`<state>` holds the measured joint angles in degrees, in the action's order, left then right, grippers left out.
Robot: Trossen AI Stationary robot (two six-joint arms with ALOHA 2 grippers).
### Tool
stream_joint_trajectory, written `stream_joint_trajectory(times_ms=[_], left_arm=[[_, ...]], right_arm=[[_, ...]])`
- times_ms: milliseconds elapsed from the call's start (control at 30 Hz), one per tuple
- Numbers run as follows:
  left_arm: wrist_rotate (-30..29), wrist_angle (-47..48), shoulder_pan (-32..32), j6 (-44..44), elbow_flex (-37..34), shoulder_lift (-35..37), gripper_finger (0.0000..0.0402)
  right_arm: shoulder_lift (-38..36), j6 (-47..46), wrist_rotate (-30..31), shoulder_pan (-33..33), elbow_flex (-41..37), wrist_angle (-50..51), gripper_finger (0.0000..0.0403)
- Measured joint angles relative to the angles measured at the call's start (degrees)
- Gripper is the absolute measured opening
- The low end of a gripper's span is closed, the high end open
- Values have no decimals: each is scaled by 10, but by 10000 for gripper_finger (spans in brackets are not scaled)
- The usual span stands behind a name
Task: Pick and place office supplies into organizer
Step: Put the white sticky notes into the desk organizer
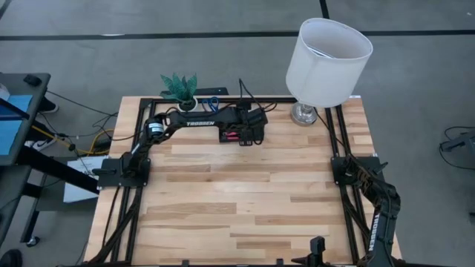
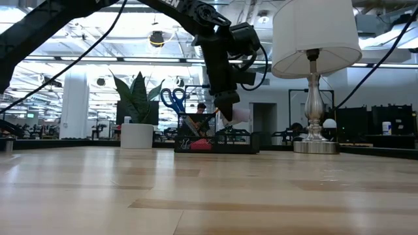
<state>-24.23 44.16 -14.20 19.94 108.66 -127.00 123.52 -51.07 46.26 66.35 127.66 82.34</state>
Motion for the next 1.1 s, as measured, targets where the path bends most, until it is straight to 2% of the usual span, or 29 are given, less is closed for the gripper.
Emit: stream_joint_trajectory(times_ms=[333, 1100], left_arm=[[0, 0, 0, -7, -1, 0, 32], [-3, 2, 2, -9, -2, -5, 36]], right_arm=[[0, 0, -1, 0, 0, -21, 118], [0, 0, -12, -1, 0, -49, 118]])
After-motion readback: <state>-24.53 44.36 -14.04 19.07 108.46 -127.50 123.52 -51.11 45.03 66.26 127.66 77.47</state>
